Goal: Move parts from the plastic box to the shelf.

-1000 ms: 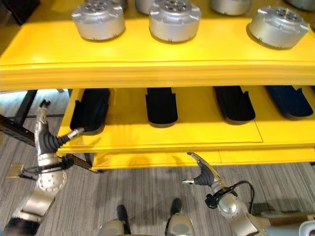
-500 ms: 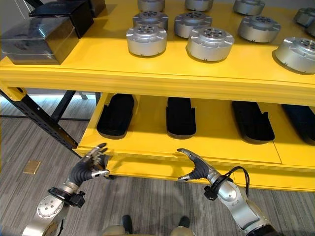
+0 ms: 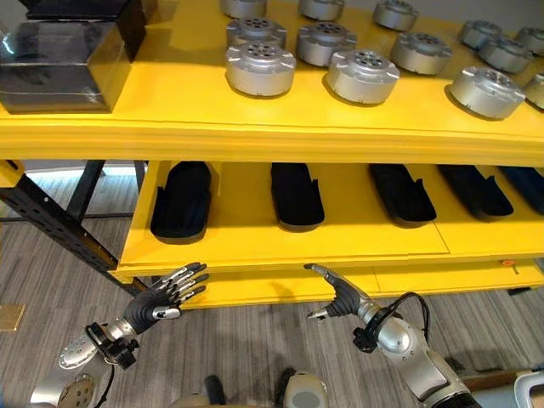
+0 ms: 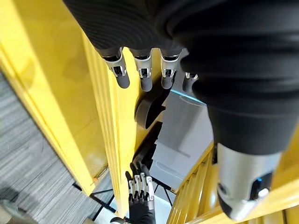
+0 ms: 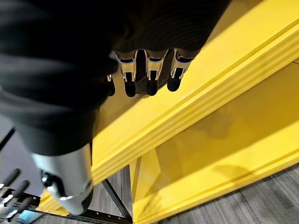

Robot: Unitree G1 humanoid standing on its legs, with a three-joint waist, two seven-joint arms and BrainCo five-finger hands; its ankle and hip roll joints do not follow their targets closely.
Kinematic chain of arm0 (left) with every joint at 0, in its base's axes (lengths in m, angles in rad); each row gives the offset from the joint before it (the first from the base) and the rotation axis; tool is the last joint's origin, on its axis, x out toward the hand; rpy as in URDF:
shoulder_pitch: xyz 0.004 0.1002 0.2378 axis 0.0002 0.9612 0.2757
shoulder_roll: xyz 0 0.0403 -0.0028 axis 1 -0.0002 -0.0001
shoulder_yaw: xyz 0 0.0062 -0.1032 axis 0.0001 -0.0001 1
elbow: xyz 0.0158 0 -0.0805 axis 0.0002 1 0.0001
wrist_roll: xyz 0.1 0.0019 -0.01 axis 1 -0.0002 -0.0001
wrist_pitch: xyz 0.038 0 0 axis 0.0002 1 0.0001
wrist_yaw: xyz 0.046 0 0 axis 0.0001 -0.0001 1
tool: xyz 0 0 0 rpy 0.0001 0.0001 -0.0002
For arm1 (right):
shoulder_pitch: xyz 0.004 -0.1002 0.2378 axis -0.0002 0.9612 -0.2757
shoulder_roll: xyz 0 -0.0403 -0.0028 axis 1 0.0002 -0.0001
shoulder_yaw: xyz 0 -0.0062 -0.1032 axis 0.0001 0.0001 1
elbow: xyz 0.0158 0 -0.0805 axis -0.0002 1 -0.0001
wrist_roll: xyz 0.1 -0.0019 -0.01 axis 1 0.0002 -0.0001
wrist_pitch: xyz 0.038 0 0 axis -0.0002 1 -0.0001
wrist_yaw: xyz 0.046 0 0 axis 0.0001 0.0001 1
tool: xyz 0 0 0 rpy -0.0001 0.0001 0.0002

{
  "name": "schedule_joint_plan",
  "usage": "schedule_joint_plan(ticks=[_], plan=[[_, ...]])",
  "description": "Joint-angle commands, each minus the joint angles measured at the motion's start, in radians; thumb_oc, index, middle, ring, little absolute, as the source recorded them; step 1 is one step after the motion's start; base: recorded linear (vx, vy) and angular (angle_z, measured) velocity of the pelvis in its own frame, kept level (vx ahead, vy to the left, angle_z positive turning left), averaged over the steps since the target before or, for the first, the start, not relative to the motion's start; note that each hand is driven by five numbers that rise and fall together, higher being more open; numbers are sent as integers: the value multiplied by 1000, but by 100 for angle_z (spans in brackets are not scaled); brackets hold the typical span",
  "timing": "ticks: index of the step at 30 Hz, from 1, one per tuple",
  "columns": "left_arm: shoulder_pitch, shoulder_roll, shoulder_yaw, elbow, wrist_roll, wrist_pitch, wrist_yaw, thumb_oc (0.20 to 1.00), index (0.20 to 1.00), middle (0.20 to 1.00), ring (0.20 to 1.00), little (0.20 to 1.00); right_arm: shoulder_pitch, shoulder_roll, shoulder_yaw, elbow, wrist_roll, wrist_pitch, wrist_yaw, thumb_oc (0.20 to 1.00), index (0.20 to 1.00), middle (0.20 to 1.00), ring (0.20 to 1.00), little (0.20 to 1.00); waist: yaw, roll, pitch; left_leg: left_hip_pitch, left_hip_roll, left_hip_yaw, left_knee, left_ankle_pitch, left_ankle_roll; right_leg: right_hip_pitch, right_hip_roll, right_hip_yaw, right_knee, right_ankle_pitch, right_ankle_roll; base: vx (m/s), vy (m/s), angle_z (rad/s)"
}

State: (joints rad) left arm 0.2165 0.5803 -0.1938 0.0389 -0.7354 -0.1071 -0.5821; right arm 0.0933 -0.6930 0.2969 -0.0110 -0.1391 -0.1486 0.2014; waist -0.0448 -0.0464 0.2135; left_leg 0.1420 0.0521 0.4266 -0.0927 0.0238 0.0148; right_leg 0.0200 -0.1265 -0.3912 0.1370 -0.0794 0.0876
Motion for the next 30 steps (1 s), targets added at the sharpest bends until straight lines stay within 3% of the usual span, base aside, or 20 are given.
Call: schedule_joint_plan(ticks=[1,4,7,9,11,13,15,18,20,24,28,29,30], plan=[[-36,-60,18,5,-21,-26,-12,1000,1000,1000,1000,1000,-81,-28,9,-4,30,-66,3,1000,1000,1000,1000,1000,21,25,-10,-31,-29,-51,32,9,-20,24,59,30,-11,67,18,-108,-211,-4],[-14,-70,29,3,2,-32,-19,1000,1000,1000,1000,1000,-83,-11,31,-21,9,-77,11,1000,1000,1000,1000,1000,19,42,-13,-32,-44,-69,15,18,-23,37,75,67,-57,83,17,-15,-167,-7],[-17,-67,23,-6,12,-45,-17,1000,1000,1000,1000,1000,-83,1,48,-43,0,-73,7,1000,1000,1000,1000,1000,1,50,-13,-50,-46,-24,79,-15,-15,29,63,68,-70,87,11,-30,-72,-7],[-35,-65,-1,-12,13,-63,-18,1000,1000,1000,1000,1000,-98,-1,65,-36,-36,-62,-30,1000,1000,1000,1000,1000,-10,44,1,-95,-7,-4,209,-74,-27,29,29,79,-49,64,10,-71,38,0],[-48,-73,-17,-14,56,-111,1,1000,1000,1000,1000,1000,-126,2,83,-15,-43,-53,-53,1000,1000,1000,1000,1000,-6,43,9,-116,28,-32,261,-80,-40,27,15,95,-29,55,-4,-104,103,-2],[-47,-71,-26,-28,99,-154,38,1000,1000,1000,1000,1000,-150,0,93,3,-38,-57,-54,1000,1000,1000,1000,1000,5,41,9,-125,58,-88,264,-31,-49,17,12,117,-18,65,-25,-21,236,-43],[-39,-73,-18,-59,91,-128,40,1000,1000,1000,1000,1000,-147,-36,85,-22,-18,-56,-38,1000,1000,1000,1000,1000,6,50,-15,-123,186,-178,250,126,-107,18,-3,159,-14,50,-38,98,564,-80],[-55,-72,-25,-39,94,-146,56,1000,1000,1000,1000,1000,-152,-73,79,-21,4,-62,-40,1000,1000,1000,1000,1000,-16,68,-30,-104,287,-242,196,226,-144,-12,-56,189,52,25,-27,59,706,-36],[-67,-64,-26,-30,171,-164,104,1000,1000,1000,1000,1000,-155,-80,74,-5,25,-66,-45,1000,1000,1000,1000,1000,-23,82,-30,-91,273,-252,194,192,-143,-23,-77,210,87,15,-13,60,664,-25],[-82,-1,-40,-12,231,-196,122,1000,1000,1000,1000,1000,-147,-65,54,24,81,-53,-58,1000,1000,1000,1000,1000,-28,84,-30,-44,190,-182,158,42,-114,0,-146,188,82,59,53,29,535,-3],[-55,30,-23,-9,187,-222,77,1000,1000,1000,1000,1000,-127,-33,39,38,58,-61,-76,1000,1000,1000,1000,1000,2,64,-20,-35,145,-152,148,23,-86,29,-217,135,39,163,93,-54,385,5],[-36,34,-12,-12,203,-241,91,1000,1000,1000,1000,1000,-135,-20,45,43,45,-67,-69,1000,1000,1000,1000,1000,25,53,-16,-24,132,-109,138,16,-84,26,-240,65,39,210,109,-81,259,-1],[-26,36,-7,-15,200,-245,97,1000,1000,1000,1000,1000,-142,-15,53,45,46,-70,-67,1000,1000,1000,1000,1000,35,45,-13,-16,125,-90,132,13,-82,23,-251,38,36,233,118,-108,258,-15]])
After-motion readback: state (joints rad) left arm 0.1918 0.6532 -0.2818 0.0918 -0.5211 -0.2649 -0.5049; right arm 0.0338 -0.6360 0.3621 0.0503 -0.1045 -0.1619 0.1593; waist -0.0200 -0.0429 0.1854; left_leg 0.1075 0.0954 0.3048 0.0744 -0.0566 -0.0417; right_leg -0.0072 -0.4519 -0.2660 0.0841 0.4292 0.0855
